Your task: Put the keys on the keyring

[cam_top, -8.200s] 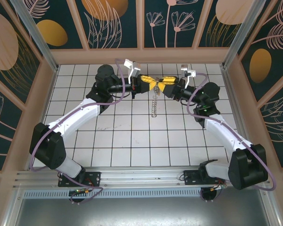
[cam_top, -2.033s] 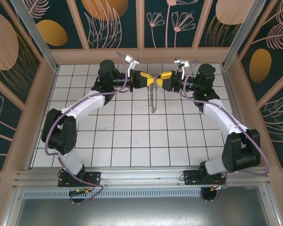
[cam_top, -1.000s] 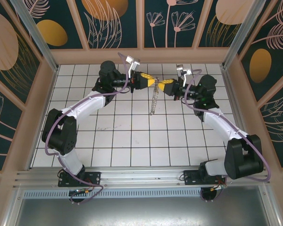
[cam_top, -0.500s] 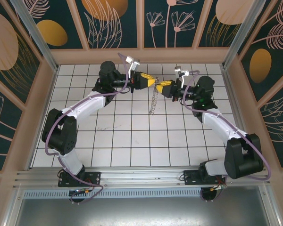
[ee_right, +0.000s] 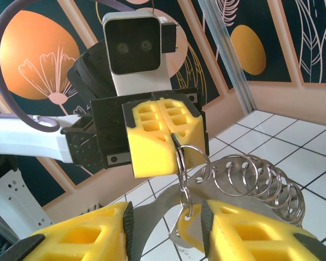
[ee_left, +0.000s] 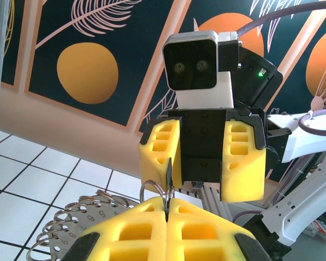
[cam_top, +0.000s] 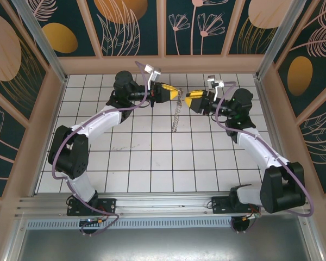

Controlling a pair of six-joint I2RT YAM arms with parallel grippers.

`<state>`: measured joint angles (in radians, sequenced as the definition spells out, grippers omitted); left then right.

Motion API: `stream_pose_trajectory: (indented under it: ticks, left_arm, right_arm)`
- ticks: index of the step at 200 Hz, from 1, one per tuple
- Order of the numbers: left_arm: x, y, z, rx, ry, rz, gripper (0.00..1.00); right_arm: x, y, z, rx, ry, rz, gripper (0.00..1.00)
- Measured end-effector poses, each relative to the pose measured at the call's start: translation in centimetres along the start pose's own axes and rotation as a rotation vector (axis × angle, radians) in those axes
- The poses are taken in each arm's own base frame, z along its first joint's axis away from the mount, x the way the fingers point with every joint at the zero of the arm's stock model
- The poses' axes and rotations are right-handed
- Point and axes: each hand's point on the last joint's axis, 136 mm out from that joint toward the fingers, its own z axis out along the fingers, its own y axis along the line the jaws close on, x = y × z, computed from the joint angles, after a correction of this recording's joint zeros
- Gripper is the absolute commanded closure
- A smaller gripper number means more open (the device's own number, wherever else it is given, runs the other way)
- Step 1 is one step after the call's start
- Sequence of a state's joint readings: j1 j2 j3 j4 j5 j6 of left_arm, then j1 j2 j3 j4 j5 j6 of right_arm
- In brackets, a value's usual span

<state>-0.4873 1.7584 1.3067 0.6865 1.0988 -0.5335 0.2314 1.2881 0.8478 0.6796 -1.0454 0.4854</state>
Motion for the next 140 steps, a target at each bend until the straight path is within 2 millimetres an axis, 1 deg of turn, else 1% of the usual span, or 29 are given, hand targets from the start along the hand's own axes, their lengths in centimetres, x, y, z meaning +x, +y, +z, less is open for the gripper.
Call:
stream_pose_trajectory:
  ticks: [48, 74, 90, 108, 128, 140]
  left_arm:
    - [-0.2, -0.1, 0.0, 0.003, -0.006, -0.002, 1.00]
    - [-0.1, -0.1, 0.0, 0.004, -0.006, -0.005, 1.00]
    - [-0.1, -0.1, 0.0, 0.003, -0.006, -0.007, 1.00]
    - [-0.1, -0.1, 0.0, 0.003, -0.006, -0.008, 1.00]
    - [-0.1, 0.0, 0.0, -0.001, -0.008, -0.009, 1.00]
    - [-0.1, 0.0, 0.0, -0.003, -0.009, -0.010, 1.00]
  right_arm:
    - [0.1, -1.0, 0.4, -0.006, -0.011, 0.035, 0.60]
    - [0.3, -1.2, 0.8, -0.016, -0.011, 0.048, 0.64]
    - [0.6, -1.2, 1.1, -0.023, -0.006, 0.058, 0.69]
    - [0.8, -1.1, 1.4, -0.033, -0.003, 0.070, 0.84]
    - [0.8, -0.8, 1.5, -0.041, -0.002, 0.067, 1.00]
    - [0.8, -0.8, 1.5, -0.043, -0.004, 0.066, 1.00]
